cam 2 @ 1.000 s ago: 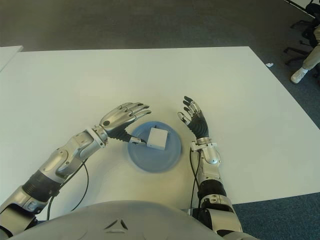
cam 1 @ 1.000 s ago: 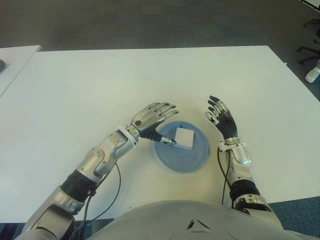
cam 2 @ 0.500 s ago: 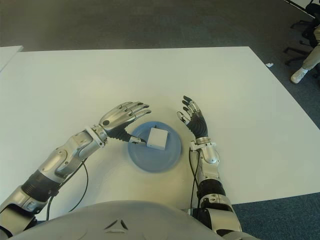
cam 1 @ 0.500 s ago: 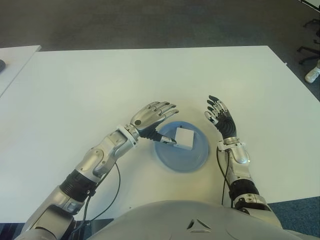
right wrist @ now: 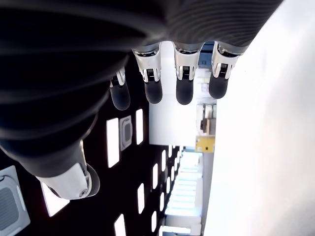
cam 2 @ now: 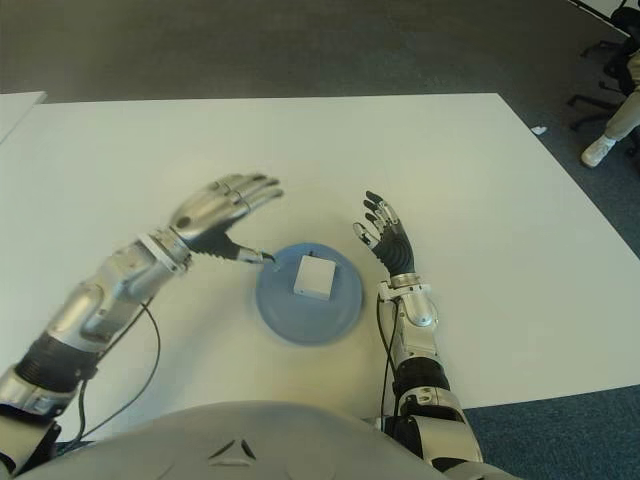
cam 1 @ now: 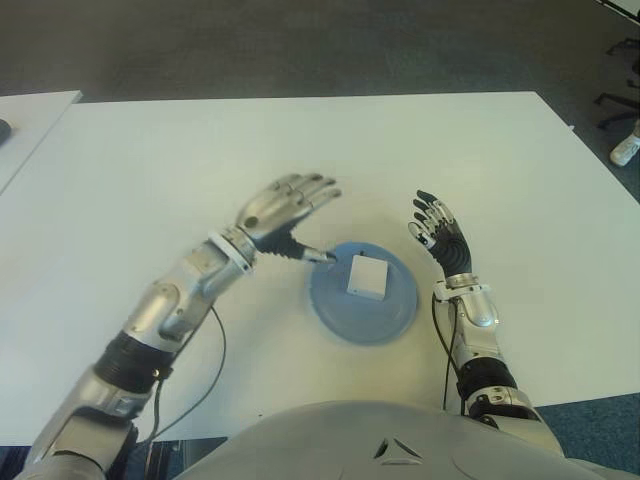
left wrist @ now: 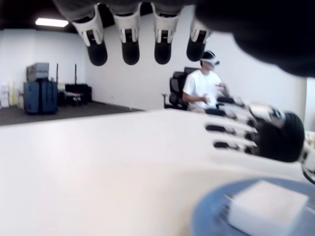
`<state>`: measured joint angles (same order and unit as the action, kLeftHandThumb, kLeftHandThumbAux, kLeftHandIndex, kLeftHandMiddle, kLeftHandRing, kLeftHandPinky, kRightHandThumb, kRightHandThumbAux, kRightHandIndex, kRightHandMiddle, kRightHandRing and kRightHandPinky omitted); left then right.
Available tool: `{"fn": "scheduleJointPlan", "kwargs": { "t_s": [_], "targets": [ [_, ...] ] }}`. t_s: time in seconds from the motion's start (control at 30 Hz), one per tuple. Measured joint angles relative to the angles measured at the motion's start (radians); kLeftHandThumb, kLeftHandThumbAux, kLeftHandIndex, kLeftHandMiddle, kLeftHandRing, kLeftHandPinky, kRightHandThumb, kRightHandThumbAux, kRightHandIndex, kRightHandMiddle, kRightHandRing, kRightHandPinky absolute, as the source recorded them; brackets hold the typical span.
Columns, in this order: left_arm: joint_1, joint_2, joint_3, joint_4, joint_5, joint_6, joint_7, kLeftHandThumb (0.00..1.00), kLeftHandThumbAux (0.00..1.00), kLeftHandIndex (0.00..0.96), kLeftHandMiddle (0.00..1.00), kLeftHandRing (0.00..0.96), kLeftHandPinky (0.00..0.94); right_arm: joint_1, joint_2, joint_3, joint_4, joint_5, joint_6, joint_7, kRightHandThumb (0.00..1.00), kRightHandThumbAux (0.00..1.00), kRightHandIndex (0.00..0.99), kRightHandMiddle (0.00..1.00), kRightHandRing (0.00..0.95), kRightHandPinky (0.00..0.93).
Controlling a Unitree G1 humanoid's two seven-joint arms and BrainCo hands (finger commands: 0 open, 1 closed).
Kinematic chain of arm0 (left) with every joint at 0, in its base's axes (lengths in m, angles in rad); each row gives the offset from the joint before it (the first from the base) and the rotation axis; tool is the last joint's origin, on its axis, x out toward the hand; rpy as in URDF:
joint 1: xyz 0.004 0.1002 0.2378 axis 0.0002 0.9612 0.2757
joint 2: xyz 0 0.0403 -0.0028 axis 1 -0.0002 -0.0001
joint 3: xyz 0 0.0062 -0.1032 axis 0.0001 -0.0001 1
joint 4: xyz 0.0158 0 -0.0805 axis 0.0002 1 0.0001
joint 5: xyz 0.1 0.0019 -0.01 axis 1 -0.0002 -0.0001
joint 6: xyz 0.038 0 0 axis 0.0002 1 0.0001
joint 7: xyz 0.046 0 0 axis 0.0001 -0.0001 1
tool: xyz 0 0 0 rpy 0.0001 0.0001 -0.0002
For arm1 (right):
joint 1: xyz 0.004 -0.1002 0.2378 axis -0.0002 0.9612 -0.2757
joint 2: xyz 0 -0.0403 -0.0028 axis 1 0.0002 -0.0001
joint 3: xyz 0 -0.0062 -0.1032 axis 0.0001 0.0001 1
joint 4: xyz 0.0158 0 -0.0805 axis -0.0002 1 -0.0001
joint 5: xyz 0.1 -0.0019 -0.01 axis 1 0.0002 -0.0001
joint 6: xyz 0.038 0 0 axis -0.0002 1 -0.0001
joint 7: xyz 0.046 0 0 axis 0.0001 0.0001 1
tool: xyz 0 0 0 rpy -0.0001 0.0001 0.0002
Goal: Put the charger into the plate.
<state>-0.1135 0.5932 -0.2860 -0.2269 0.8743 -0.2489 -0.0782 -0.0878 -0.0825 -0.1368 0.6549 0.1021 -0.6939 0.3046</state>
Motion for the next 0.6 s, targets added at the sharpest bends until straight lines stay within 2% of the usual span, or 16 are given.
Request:
{"fn": "scheduleJointPlan", "kwargs": {
  "t_s": [0.13,0.33,0.6],
  "targets": [
    [0.010,-0.001,0.050,-0.037,0.003,0.026,0.022,0.233,0.310,0.024,0.023,0.029,0.106,0.000,0.000,0.000,0.001,0.000,-0.001,0.000,0.248,0.666,0.121,0.101,0.080,0.065],
    [0.051,-0.007,0.084,-0.091,0.001,0.056,0.018,0.207,0.334,0.067,0.064,0.065,0.116,0.000,0.001,0.000,0.001,0.000,-0.001,0.000,0.248,0.666,0.121,0.101,0.080,0.065],
    [0.070,0.004,0.136,-0.059,-0.060,0.064,-0.006,0.270,0.339,0.140,0.104,0.093,0.135,-0.001,0.000,0.000,0.002,0.000,-0.002,0.001,0.248,0.666,0.121,0.101,0.080,0.065]
  ]
}}
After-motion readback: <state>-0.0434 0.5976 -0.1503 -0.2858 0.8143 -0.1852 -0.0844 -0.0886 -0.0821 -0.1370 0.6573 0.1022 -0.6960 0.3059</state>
